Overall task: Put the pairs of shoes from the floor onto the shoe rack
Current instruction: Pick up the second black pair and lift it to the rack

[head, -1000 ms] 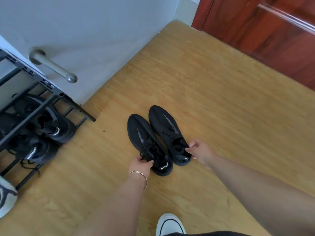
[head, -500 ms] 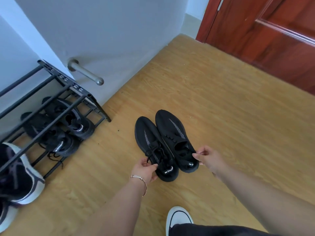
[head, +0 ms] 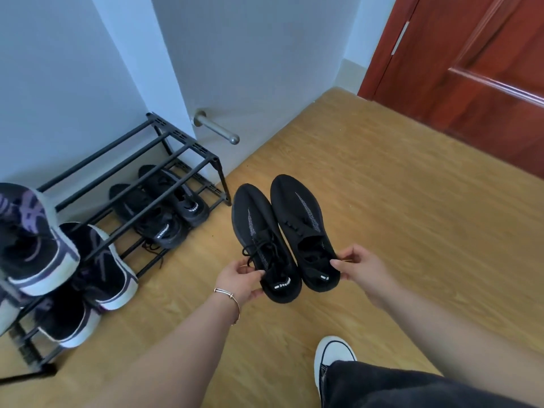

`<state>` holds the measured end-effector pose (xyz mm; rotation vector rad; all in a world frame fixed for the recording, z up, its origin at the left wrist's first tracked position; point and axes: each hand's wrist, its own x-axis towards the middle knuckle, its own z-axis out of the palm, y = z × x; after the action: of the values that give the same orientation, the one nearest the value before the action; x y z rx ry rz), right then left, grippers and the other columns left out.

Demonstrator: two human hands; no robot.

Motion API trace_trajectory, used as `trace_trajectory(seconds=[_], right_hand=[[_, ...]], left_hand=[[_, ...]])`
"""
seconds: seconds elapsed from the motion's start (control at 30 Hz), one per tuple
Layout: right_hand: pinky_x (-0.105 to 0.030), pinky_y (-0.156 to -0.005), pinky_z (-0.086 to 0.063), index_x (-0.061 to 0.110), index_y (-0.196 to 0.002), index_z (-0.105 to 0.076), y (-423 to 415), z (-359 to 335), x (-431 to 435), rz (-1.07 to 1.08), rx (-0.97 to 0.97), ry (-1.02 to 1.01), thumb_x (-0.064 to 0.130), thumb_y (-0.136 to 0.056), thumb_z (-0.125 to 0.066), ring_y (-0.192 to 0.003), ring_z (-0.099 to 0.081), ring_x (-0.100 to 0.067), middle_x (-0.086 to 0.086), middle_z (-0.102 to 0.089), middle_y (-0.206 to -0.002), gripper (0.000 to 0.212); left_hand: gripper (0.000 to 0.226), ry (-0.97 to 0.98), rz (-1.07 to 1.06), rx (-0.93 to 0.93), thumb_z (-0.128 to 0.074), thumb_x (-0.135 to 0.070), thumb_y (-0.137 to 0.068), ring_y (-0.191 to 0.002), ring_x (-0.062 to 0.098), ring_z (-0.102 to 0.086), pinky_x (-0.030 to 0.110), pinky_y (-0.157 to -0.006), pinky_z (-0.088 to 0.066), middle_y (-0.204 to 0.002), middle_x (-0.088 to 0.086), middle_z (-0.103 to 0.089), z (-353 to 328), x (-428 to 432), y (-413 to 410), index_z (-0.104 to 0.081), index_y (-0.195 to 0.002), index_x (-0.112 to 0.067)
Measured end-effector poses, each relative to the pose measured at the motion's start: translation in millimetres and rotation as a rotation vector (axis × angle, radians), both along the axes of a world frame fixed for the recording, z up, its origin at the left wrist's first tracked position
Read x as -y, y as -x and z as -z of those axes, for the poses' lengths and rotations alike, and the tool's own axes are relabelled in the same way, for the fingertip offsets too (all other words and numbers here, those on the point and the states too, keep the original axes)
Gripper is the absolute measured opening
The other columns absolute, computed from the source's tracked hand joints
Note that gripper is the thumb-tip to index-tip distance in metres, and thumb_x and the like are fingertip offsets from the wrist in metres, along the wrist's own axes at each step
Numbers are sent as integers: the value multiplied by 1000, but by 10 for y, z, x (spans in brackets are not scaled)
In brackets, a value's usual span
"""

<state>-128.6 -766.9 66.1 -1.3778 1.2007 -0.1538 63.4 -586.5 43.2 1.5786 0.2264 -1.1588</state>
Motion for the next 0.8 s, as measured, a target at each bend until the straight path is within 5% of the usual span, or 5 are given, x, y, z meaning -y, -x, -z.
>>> trace_trajectory(seconds=[0.1, 0.27, 0.67, 0.8], right_hand=[[-47, -86, -58, -9, -97, -57, -153, -244, -123, -44, 17, 21, 1, -85, -73, -81, -64, -24, -12, -66, -87, 22], [-53, -91, -57, 2, -88, -59, -463, -673, -233, -152, 14, 75, 3, -86, -72, -82, -66, -28, -13, -66, -88, 14], [-40, -79, -61, 9, -81, -56, -1441, -1373, -447, -302, 90, 222, 2, -86, -71, -82, -63, -25, -13, -62, -87, 17], [-42, -80, -61, 10, -82, -57, -1770, -1369, -452, -353, 108, 220, 3, -86, -71, -84, -65, -25, -11, -65, -87, 17]], left_hand=[[55, 36, -21, 9, -70, 7, -82, -105, 29, -67, 35, -61, -63, -118, 21, -62, -176, -173, -137, -53, -133, -6], [51, 96, -40, 63, -70, 6, -83, -98, 26, -68, 33, -60, -62, -122, 22, -62, -511, -432, -374, -55, -129, -8], [44, 183, -155, 164, -72, 7, -80, -99, 29, -72, 40, -68, -63, -112, 18, -72, -1223, -857, -1006, -61, -121, -1], [35, 177, -216, 194, -67, 10, -83, -80, 23, -72, 42, -78, -62, -101, 15, -73, -1350, -921, -1172, -64, -116, 0]])
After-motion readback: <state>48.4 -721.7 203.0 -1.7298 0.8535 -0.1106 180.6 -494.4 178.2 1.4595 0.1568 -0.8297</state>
